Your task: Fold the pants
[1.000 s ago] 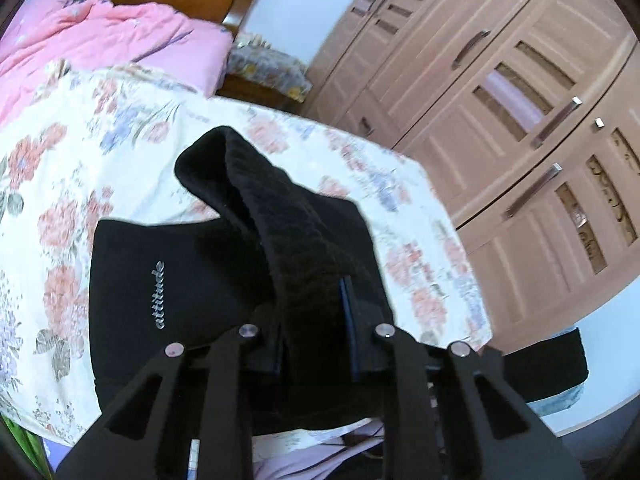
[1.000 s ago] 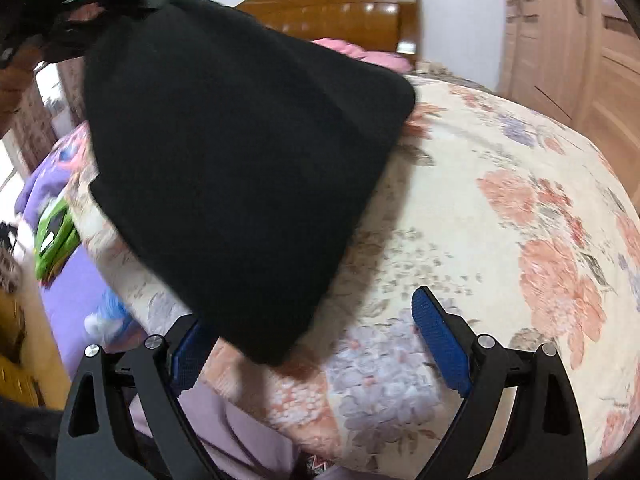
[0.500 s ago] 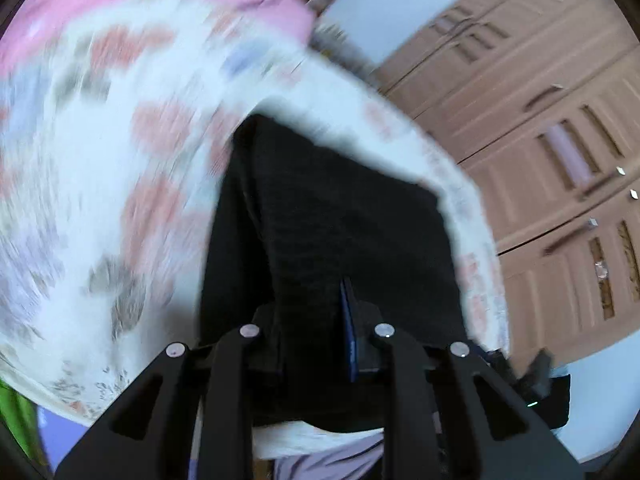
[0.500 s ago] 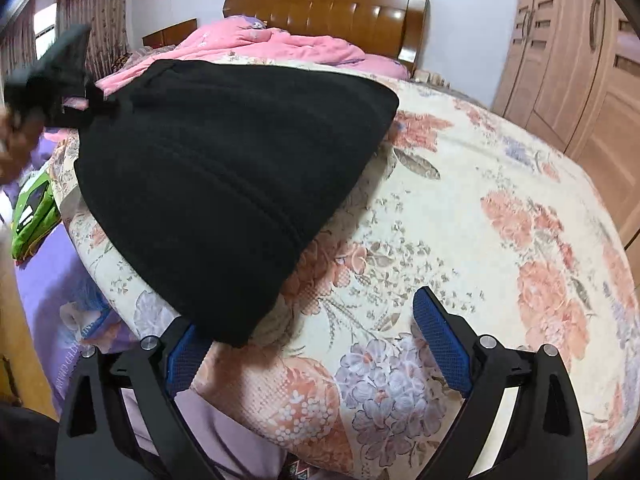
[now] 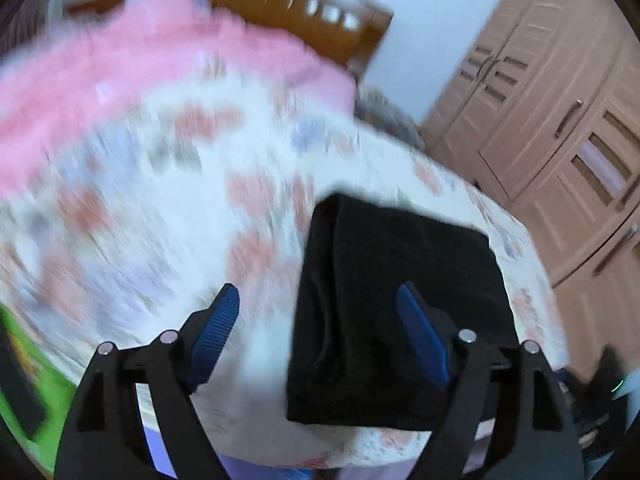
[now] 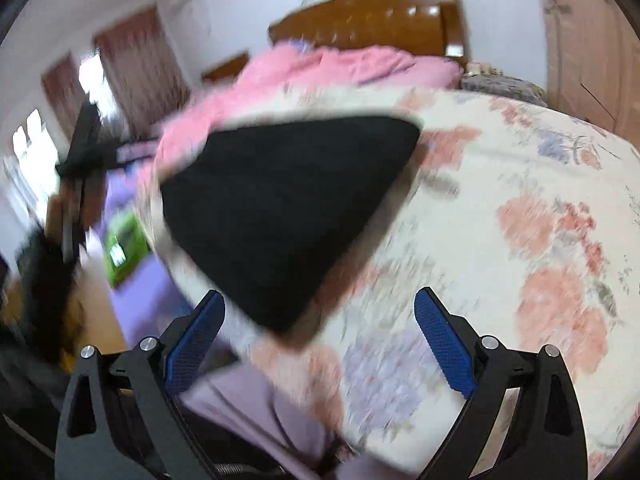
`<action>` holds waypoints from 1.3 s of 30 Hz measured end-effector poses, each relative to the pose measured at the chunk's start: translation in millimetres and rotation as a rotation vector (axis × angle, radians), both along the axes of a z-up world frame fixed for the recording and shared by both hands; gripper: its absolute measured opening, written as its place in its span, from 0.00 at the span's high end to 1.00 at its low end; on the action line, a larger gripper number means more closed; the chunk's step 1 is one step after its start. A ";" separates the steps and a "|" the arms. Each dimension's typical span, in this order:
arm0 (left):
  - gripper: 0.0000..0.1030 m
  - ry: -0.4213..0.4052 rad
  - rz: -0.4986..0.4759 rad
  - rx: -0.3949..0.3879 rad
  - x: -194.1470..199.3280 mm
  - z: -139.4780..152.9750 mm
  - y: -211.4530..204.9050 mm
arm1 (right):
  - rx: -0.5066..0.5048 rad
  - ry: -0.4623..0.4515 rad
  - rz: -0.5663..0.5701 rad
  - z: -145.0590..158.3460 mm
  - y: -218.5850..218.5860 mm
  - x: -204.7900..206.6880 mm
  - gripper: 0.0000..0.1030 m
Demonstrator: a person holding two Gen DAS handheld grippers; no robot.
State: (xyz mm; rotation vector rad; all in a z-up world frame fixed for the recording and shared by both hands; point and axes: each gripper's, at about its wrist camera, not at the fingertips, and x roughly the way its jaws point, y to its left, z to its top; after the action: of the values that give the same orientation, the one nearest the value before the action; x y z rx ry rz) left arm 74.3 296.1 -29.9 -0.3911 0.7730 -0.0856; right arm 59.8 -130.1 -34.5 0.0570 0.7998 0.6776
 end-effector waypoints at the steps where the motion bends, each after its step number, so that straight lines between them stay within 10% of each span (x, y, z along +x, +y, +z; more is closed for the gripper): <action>1: 0.15 -0.041 -0.048 0.045 -4.8 16.0 -14.4 | 0.022 -0.006 -0.039 9.0 -2.7 13.7 0.11; 9: 0.09 -0.009 -0.339 0.180 41.2 21.4 -136.9 | -0.029 -0.052 -0.045 24.7 72.3 82.0 0.11; 14: 0.09 0.150 -0.324 0.264 58.4 -36.3 -138.7 | -0.107 -0.011 -0.023 12.0 110.9 126.9 0.10; 18: 0.10 0.077 -0.340 0.243 40.9 -57.9 -120.7 | -0.272 0.042 0.014 -29.6 135.1 158.0 0.05; 21: 0.10 0.064 -0.337 0.245 40.2 -62.6 -119.9 | -0.146 0.101 -0.027 -32.9 118.0 170.0 0.06; 28: 0.09 0.056 -0.336 0.245 45.5 -64.3 -118.7 | -0.156 -0.028 -0.024 4.7 142.0 147.5 0.06; 33: 0.07 0.045 -0.321 0.253 42.6 -63.5 -122.1 | -0.272 0.049 0.088 -27.7 163.4 152.6 0.06; 39: 0.07 0.006 -0.349 0.233 34.1 -25.6 -123.8 | -0.014 0.019 0.033 12.0 107.1 152.6 0.07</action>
State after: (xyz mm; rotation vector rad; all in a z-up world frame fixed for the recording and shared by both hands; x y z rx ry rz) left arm 108.4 172.3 -55.5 -0.0325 0.8409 -0.3176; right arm 212.4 -23.0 -22.5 0.0372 0.8248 0.7037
